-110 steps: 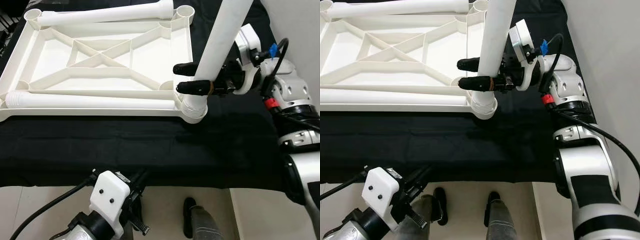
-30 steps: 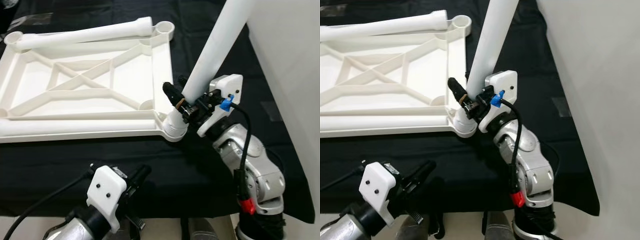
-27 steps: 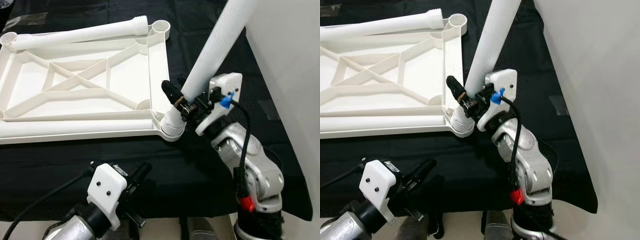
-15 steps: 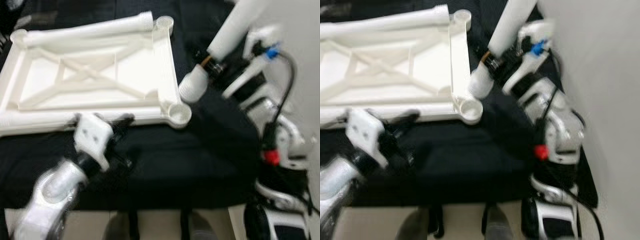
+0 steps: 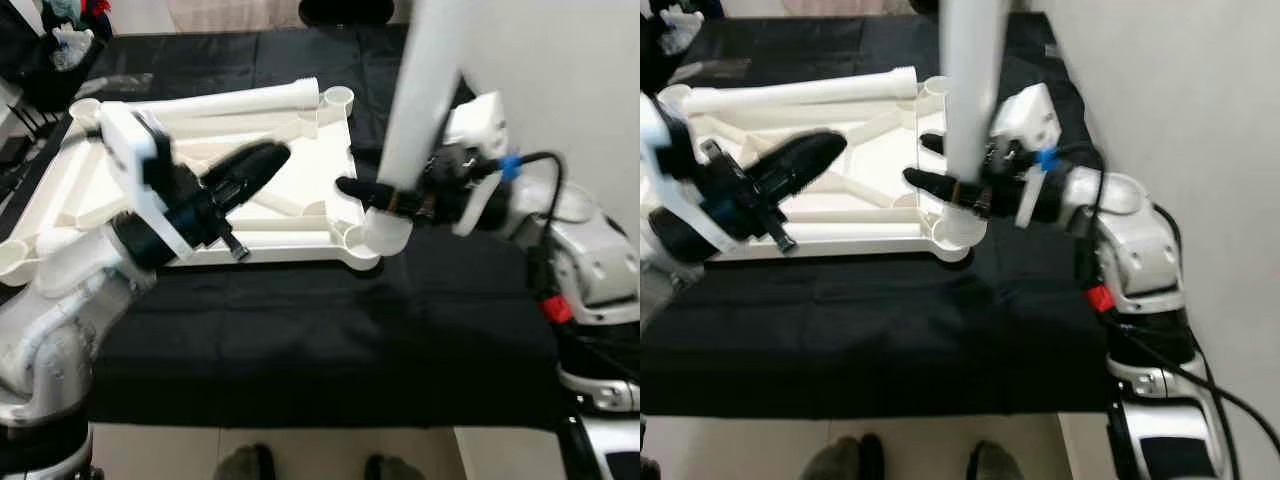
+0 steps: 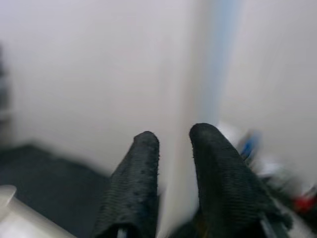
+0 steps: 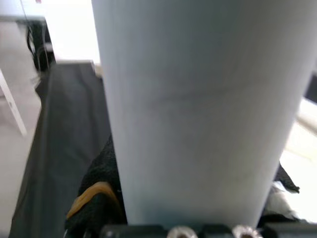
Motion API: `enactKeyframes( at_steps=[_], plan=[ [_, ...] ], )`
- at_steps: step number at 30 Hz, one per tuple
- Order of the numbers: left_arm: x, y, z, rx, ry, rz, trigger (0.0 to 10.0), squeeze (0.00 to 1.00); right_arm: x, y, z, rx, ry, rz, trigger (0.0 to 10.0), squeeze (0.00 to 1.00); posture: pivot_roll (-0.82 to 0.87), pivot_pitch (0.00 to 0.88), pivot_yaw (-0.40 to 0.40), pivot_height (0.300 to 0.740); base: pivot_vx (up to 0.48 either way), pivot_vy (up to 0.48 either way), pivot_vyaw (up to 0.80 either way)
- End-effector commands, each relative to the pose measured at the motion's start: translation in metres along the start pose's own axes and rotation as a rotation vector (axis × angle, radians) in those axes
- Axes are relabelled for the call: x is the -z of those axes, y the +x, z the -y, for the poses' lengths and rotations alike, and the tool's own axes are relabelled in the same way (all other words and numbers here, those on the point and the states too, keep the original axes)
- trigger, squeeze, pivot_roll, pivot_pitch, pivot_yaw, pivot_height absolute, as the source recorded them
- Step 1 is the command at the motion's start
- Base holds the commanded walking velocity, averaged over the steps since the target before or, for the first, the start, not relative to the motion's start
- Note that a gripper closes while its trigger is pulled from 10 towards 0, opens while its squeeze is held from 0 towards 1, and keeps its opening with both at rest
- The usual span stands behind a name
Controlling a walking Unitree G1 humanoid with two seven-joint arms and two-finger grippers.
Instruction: Building children table
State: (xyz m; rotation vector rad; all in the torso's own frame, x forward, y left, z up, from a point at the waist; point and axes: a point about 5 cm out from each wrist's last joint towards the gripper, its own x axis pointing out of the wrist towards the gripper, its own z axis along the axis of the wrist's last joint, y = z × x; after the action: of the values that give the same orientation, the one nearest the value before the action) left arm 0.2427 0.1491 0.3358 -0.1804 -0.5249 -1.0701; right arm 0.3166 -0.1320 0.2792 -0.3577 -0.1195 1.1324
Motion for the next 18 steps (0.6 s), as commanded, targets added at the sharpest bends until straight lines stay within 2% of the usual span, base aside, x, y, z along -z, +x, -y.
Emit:
enactKeyframes(
  at_steps=[1, 4, 9, 15, 18],
  plan=[
    [-0.006, -0.005, -0.004, 0.051, -0.064, 0.006, 10.0, 1.00, 0.004, 0.003, 0.004, 0.031, -0.019, -0.049, 10.0, 0.00, -0.02, 0.055, 0.004, 0.740, 0.000, 0.000, 0.00],
    [-0.024, -0.008, -0.014, 0.152, -0.126, 0.045, 10.0, 1.00, 0.007, 0.010, -0.006, 0.005, -0.015, -0.066, 10.0, 0.00, -0.02, 0.033, 0.005, 0.740, 0.000, 0.000, 0.00],
    [-0.023, -0.005, -0.013, 0.238, -0.131, -0.003, 10.0, 1.00, 0.007, 0.018, -0.017, -0.053, -0.013, -0.059, 10.0, 0.00, -0.02, 0.014, 0.008, 0.740, 0.000, 0.000, 0.00],
    [-0.026, 0.002, -0.016, 0.260, -0.143, -0.021, 10.0, 1.00, 0.008, 0.023, -0.019, -0.070, -0.028, -0.061, 10.0, 0.00, -0.02, 0.000, 0.015, 0.740, 0.000, 0.000, 0.00],
    [-0.023, 0.005, -0.024, 0.242, -0.090, -0.070, 10.0, 1.00, 0.003, 0.027, -0.025, -0.096, -0.038, -0.052, 10.0, 0.00, -0.03, 0.000, 0.021, 0.740, 0.000, 0.000, 0.00]
  ],
)
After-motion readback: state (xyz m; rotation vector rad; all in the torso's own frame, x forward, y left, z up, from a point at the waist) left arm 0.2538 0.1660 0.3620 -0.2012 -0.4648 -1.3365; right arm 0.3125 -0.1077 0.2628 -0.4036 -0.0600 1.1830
